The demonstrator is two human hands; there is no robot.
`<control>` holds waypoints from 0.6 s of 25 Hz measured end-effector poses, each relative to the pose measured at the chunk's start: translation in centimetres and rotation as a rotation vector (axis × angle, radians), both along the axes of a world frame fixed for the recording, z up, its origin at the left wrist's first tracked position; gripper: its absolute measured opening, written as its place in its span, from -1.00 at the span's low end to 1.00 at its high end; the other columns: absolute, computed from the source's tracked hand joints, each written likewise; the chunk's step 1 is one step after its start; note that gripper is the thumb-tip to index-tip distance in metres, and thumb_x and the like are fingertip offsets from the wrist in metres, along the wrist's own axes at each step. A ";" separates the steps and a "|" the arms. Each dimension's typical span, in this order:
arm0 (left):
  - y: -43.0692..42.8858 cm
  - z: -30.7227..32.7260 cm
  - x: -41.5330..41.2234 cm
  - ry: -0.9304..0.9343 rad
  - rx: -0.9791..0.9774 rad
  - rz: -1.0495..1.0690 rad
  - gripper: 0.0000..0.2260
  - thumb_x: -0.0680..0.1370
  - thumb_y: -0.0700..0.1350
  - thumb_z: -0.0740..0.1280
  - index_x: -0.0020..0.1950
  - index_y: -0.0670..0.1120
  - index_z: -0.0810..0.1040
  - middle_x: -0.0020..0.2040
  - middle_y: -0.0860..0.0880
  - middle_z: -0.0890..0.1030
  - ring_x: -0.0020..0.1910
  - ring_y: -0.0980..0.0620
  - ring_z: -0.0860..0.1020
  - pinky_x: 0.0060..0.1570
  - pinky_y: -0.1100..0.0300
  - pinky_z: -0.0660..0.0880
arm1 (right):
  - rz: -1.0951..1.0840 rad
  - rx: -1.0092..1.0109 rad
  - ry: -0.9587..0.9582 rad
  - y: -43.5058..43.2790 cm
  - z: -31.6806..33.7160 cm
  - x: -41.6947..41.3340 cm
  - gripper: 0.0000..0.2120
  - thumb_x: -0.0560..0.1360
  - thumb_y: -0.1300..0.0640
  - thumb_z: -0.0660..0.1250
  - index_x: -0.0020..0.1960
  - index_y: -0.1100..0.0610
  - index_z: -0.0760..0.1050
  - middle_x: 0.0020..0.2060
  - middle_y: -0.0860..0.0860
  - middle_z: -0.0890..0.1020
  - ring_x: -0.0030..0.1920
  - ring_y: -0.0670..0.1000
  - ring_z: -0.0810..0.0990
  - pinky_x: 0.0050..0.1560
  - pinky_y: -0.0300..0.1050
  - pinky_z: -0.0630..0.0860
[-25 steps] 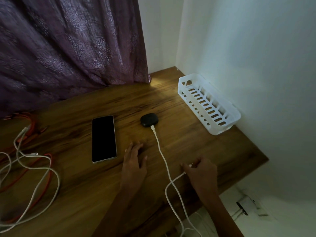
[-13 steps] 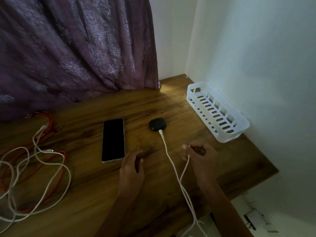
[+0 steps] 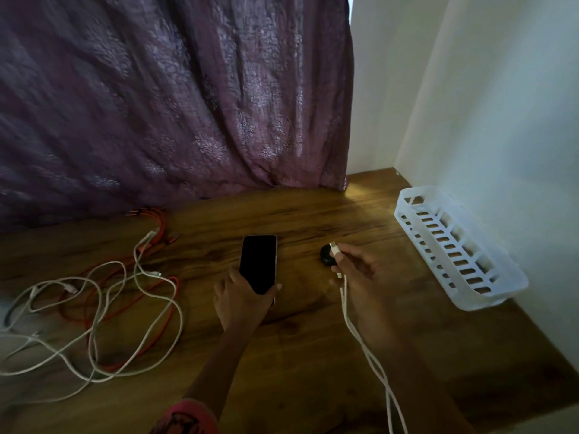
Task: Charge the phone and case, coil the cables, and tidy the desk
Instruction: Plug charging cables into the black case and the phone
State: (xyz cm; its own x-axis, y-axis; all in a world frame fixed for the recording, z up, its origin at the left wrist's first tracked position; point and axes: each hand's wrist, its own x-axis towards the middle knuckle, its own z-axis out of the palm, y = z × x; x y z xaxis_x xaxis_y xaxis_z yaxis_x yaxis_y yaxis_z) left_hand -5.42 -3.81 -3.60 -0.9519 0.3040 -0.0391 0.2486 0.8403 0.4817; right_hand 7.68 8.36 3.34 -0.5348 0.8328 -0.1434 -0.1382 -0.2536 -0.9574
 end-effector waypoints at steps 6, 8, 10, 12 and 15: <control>1.3 1.2 -0.9 -0.112 -0.145 0.022 -0.10 0.25 0.23 0.47 0.37 -0.22 0.18 0.32 -0.18 0.33 0.31 -0.18 0.32 0.16 -0.02 0.41 | 0.026 -0.081 -0.011 -1.3 -1.2 -1.2 -0.91 0.48 0.27 0.31 -0.03 0.18 0.56 -0.19 0.12 0.64 -0.32 -0.09 0.65 -0.33 -0.33 0.54; 1.5 1.3 -1.1 -0.205 -0.144 0.012 -0.11 0.25 0.22 0.49 0.35 -0.23 0.18 0.30 -0.18 0.34 0.28 -0.17 0.36 0.12 0.01 0.43 | 0.035 -0.128 -0.089 -1.7 -1.6 -1.3 -0.88 0.50 0.22 0.31 0.00 0.20 0.56 -0.21 0.09 0.63 -0.36 -0.09 0.62 -0.38 -0.32 0.54; 1.5 1.2 -1.0 -0.275 -0.002 0.033 -0.18 0.24 0.14 0.53 0.27 -0.22 0.21 0.21 -0.14 0.43 0.20 -0.14 0.46 -0.01 0.05 0.52 | 0.038 -0.157 -0.140 -2.2 -1.8 -1.4 -0.88 0.50 0.20 0.32 -0.01 0.20 0.56 -0.25 0.07 0.62 -0.39 -0.09 0.60 -0.41 -0.29 0.54; 1.5 1.1 -0.7 -0.374 0.237 0.083 -0.25 0.25 0.05 0.56 0.24 -0.21 0.24 0.15 -0.10 0.47 0.14 -0.10 0.50 -0.14 0.14 0.49 | 0.032 -0.144 -0.168 -2.7 -1.8 -1.3 -0.94 0.49 0.20 0.33 -0.07 0.17 0.57 -0.28 0.08 0.62 -0.39 -0.09 0.60 -0.39 -0.28 0.56; 2.0 0.9 -0.4 -0.489 0.535 0.130 -0.45 0.38 -0.07 0.49 0.23 -0.22 0.32 0.15 -0.13 0.51 0.01 -0.03 0.51 -0.28 0.25 0.46 | 0.019 -0.120 -0.172 -3.0 -1.7 -1.1 -0.93 0.49 0.22 0.34 -0.08 0.19 0.58 -0.26 0.10 0.64 -0.37 -0.10 0.62 -0.38 -0.29 0.56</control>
